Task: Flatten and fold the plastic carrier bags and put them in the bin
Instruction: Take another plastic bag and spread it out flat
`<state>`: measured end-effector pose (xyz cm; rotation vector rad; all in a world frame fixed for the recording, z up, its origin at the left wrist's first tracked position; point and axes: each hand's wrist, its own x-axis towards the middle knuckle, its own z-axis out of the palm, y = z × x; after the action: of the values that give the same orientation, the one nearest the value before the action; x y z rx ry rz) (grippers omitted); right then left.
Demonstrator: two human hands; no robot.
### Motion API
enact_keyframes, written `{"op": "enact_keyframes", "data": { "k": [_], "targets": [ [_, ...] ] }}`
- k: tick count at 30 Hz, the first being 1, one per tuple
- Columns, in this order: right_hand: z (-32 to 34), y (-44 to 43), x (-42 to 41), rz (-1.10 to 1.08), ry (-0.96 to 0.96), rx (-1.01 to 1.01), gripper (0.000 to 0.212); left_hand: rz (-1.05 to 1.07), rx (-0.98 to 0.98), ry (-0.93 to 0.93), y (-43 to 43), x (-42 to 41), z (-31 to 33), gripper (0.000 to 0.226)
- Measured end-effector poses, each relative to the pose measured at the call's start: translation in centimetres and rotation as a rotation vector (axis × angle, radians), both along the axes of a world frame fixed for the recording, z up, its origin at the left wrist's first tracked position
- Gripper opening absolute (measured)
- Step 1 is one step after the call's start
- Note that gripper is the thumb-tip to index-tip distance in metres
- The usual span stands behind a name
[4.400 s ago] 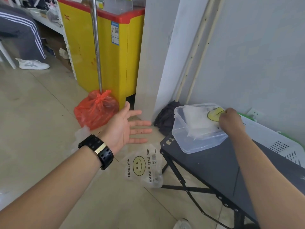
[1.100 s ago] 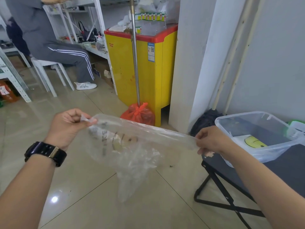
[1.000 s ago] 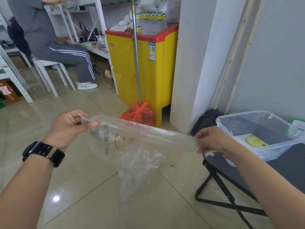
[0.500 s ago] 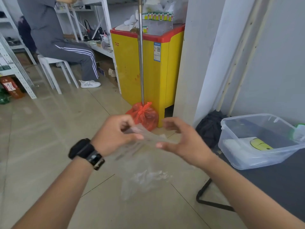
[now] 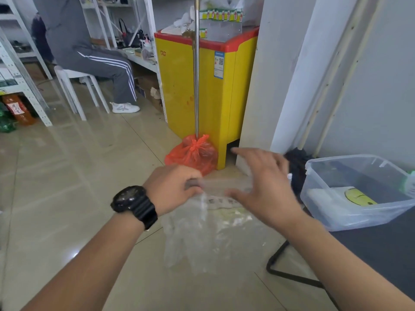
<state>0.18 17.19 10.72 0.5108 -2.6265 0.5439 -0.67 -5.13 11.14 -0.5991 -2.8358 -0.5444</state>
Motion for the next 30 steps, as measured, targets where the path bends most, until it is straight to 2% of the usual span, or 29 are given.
{"op": "enact_keyframes", "data": {
  "k": [2,4,5,7,8,11,13,16,18,21,25,27,30],
  "targets": [
    [-0.7,-1.6,-0.2,0.110,-0.017,0.026,0.044,-0.062,0.004,0.092,1.9,0.6,-0.3,0.006],
    [-0.9,-1.4,-0.7,0.108,-0.111,-0.109,0.007,-0.040,0.215,0.058,2.4,0.7,-0.5,0.010],
    [-0.8,-0.5,-1.2,0.076,-0.142,-0.218,0.005,-0.027,0.373,-0.020,2.1,0.5,-0.6,0.017],
    [-0.3,1.5,-2.0,0.020,-0.193,-0.424,0.012,-0.041,0.593,-0.178,1.4,0.2,-0.7,0.026],
    [0.1,2.2,-2.1,0.024,-0.227,-0.503,0.011,-0.066,0.625,-0.206,1.1,0.0,-0.8,0.025],
    [0.6,2.4,-1.4,0.119,-0.314,-0.578,0.004,-0.106,0.638,-0.173,1.3,-0.4,-1.3,0.011],
    [0.5,2.1,-0.9,0.156,-0.287,-0.573,0.001,-0.121,0.654,-0.146,1.7,-0.4,-1.5,0.008],
    [1.1,3.6,-1.3,0.051,-0.206,-0.713,0.007,-0.093,0.621,-0.153,0.7,-0.6,-1.6,0.005],
    [1.6,5.7,-1.8,0.016,-0.198,-0.836,0.008,-0.034,0.518,-0.223,-1.6,-1.5,-2.2,0.017],
    [1.7,7.7,-2.0,0.021,-0.206,-0.930,0.012,0.009,0.405,-0.416,-4.4,-2.2,-3.6,0.050],
    [1.6,8.7,-1.9,0.044,-0.251,-1.002,0.008,0.045,0.454,-0.728,-4.6,-1.9,-4.4,0.046],
    [1.6,9.0,-1.9,0.053,-0.259,-1.022,0.008,-0.004,0.501,-0.738,-4.4,-1.8,-4.4,0.038],
    [1.7,9.3,-1.8,0.052,-0.261,-1.050,0.009,-0.084,0.607,-0.745,-4.3,-1.7,-4.2,0.052]
  ]
}}
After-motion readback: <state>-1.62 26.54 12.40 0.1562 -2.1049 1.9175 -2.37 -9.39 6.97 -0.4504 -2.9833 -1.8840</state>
